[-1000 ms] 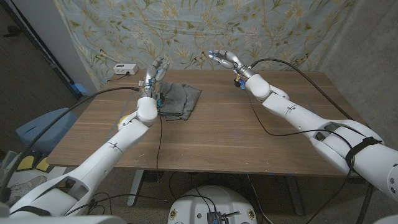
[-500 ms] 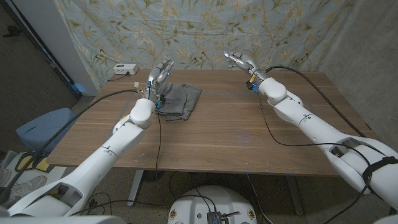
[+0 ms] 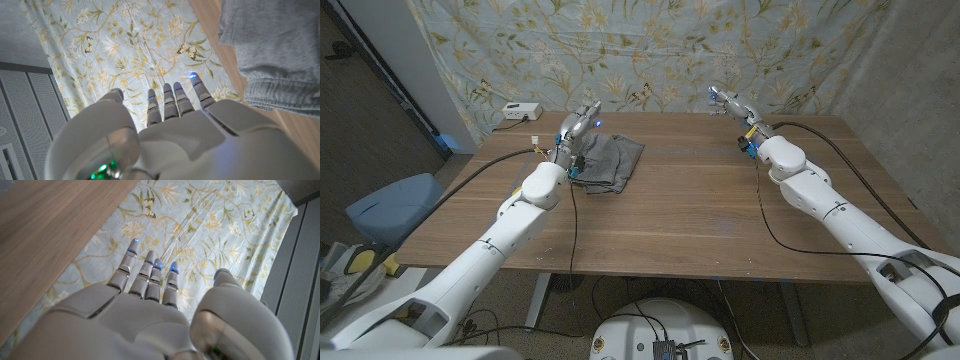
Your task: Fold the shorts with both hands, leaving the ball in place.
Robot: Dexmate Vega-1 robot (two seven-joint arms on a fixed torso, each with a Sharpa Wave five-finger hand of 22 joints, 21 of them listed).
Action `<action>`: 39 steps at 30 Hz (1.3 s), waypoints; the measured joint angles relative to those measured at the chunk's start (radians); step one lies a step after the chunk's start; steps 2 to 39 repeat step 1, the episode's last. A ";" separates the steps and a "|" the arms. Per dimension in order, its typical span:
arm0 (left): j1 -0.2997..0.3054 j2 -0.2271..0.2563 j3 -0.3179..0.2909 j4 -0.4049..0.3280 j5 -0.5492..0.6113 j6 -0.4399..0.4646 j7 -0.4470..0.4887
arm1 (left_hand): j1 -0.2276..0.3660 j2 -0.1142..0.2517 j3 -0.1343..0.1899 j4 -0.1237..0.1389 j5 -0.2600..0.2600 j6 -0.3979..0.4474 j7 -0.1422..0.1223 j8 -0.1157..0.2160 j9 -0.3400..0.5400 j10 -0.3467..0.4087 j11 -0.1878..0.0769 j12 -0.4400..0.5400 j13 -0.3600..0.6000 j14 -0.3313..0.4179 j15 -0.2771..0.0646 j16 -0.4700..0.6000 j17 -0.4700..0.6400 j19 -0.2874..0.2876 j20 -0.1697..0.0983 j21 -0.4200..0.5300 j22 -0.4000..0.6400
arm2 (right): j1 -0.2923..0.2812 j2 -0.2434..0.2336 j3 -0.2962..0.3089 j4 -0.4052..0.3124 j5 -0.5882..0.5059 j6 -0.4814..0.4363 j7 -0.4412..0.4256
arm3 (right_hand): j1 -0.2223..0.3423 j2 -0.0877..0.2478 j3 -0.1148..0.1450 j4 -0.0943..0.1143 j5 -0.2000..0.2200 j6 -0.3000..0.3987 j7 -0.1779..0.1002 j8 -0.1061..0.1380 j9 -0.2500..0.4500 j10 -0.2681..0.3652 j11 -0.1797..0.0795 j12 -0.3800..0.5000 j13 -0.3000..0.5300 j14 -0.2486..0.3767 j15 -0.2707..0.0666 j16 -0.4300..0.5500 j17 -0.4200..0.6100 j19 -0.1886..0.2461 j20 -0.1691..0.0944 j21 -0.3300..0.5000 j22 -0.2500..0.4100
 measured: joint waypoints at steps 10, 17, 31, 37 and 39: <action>0.001 0.001 -0.001 0.004 -0.011 -0.001 -0.012 | -0.006 0.006 0.000 0.000 0.000 0.000 0.000 0.000 -0.002 -0.001 -0.001 0.000 0.000 0.000 0.000 0.000 -0.001 0.000 0.000 0.000 0.000 | -0.024 -0.007 0.018 -0.022 0.011 -0.004 -0.025 | 0.000 0.000 0.000 0.000 0.000 0.000 0.000 0.000 0.000 0.004 -0.001 0.000 0.000 0.000 0.000 0.000 0.000 0.000 0.000 0.000 0.000; 0.001 0.001 -0.001 0.004 -0.011 -0.001 -0.012 | -0.006 0.006 0.000 0.000 0.000 0.000 0.000 0.000 -0.002 -0.001 -0.001 0.000 0.000 0.000 0.000 0.000 -0.001 0.000 0.000 0.000 0.000 | -0.024 -0.007 0.018 -0.022 0.011 -0.004 -0.025 | 0.000 0.000 0.000 0.000 0.000 0.000 0.000 0.000 0.000 0.004 -0.001 0.000 0.000 0.000 0.000 0.000 0.000 0.000 0.000 0.000 0.000; 0.001 0.001 -0.001 0.004 -0.011 -0.001 -0.012 | -0.006 0.006 0.000 0.000 0.000 0.000 0.000 0.000 -0.002 -0.001 -0.001 0.000 0.000 0.000 0.000 0.000 -0.001 0.000 0.000 0.000 0.000 | -0.024 -0.007 0.018 -0.022 0.011 -0.004 -0.025 | 0.000 0.000 0.000 0.000 0.000 0.000 0.000 0.000 0.000 0.004 -0.001 0.000 0.000 0.000 0.000 0.000 0.000 0.000 0.000 0.000 0.000; 0.001 0.001 -0.001 0.004 -0.011 -0.001 -0.012 | -0.006 0.006 0.000 0.000 0.000 0.000 0.000 0.000 -0.002 -0.001 -0.001 0.000 0.000 0.000 0.000 0.000 -0.001 0.000 0.000 0.000 0.000 | -0.024 -0.007 0.018 -0.022 0.011 -0.004 -0.025 | 0.000 0.000 0.000 0.000 0.000 0.000 0.000 0.000 0.000 0.004 -0.001 0.000 0.000 0.000 0.000 0.000 0.000 0.000 0.000 0.000 0.000; 0.001 0.001 -0.001 0.004 -0.011 -0.001 -0.012 | -0.006 0.006 0.000 0.000 0.000 0.000 0.000 0.000 -0.002 -0.001 -0.001 0.000 0.000 0.000 0.000 0.000 -0.001 0.000 0.000 0.000 0.000 | -0.024 -0.007 0.018 -0.022 0.011 -0.004 -0.025 | 0.000 0.000 0.000 0.000 0.000 0.000 0.000 0.000 0.000 0.004 -0.001 0.000 0.000 0.000 0.000 0.000 0.000 0.000 0.000 0.000 0.000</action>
